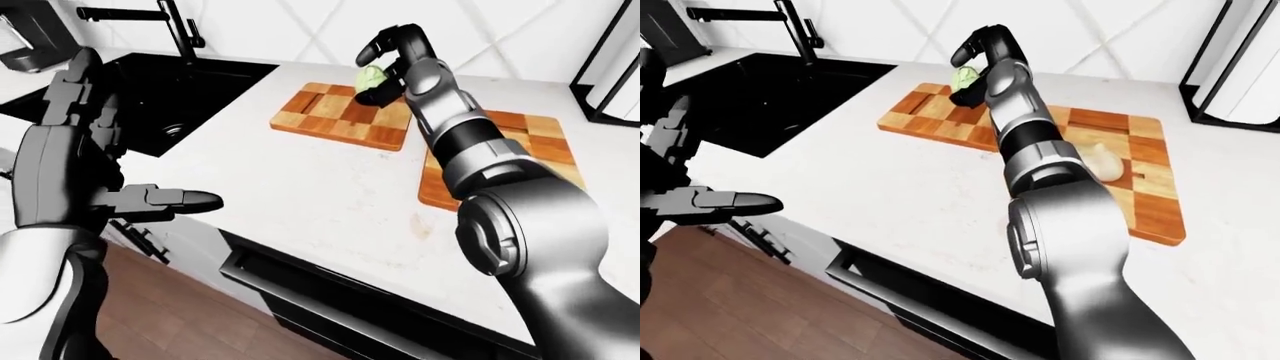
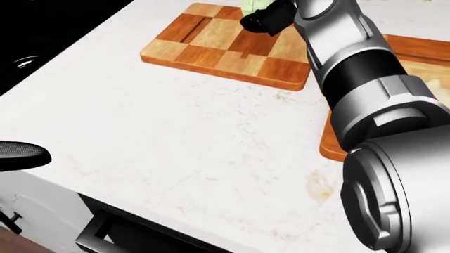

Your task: Place the ginger and the brussel sprout on separate cutting boards.

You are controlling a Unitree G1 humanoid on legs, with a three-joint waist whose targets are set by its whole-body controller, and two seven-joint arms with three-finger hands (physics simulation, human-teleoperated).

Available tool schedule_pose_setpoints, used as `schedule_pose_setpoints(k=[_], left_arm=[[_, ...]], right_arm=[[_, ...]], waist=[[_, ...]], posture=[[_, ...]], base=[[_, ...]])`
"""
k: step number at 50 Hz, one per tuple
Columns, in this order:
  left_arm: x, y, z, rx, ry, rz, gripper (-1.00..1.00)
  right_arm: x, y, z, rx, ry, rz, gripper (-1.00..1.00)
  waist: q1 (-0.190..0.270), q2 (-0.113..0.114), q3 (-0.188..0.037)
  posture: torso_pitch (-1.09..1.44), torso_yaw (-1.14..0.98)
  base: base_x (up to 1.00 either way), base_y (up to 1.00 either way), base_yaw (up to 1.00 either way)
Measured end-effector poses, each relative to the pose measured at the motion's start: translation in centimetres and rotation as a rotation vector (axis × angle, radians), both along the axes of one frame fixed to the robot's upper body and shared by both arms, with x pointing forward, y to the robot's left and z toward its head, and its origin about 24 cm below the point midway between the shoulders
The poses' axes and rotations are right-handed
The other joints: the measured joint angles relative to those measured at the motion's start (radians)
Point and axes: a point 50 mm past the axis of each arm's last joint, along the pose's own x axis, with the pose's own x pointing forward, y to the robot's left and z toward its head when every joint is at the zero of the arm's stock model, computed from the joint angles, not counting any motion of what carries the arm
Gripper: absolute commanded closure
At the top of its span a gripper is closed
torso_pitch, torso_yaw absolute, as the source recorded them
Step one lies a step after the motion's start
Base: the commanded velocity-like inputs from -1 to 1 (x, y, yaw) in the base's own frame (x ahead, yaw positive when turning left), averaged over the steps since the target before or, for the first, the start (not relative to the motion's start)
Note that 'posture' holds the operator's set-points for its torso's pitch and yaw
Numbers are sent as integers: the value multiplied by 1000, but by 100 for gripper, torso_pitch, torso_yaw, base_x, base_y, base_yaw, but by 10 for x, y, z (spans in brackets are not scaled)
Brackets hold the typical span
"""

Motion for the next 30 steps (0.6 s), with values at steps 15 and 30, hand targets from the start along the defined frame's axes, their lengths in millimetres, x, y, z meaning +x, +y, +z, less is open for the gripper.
schedule_pose_setpoints(k=[15, 30], left_arm=[[-2, 2, 1, 2, -8, 5, -100], [-1, -1, 1, 12, -8, -6, -100]], right_arm=[[0, -7, -2, 16, 8, -37, 51], [0, -13, -2, 36, 0, -67, 51]], waist=[[14, -3, 1], [22, -3, 31]], posture=[[1, 47], [7, 47]], base=[[0, 0, 0], [0, 0, 0]])
